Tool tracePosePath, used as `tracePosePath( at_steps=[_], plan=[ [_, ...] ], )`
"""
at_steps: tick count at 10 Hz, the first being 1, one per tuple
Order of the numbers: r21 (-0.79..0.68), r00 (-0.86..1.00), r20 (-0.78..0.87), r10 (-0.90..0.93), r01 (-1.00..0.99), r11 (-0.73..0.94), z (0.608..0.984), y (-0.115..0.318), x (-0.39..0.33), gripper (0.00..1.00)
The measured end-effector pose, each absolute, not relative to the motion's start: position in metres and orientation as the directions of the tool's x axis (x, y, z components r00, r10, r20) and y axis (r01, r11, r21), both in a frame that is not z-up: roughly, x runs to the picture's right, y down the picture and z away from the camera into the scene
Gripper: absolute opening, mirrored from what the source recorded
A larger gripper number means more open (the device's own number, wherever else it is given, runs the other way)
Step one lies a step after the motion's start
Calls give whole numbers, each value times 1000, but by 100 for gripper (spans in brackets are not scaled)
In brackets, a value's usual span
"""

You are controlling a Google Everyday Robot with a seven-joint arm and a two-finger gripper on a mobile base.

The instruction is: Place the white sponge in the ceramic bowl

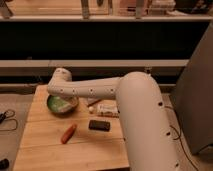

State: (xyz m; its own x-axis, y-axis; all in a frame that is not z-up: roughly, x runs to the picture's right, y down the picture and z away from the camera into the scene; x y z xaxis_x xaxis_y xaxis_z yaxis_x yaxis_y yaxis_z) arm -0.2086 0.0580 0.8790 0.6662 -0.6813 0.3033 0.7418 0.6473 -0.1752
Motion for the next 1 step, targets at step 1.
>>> tracePosePath(
  at_steps=[1],
  plan=[
    [-171, 664, 305, -683, 744, 647, 879, 58, -209, 58]
  ],
)
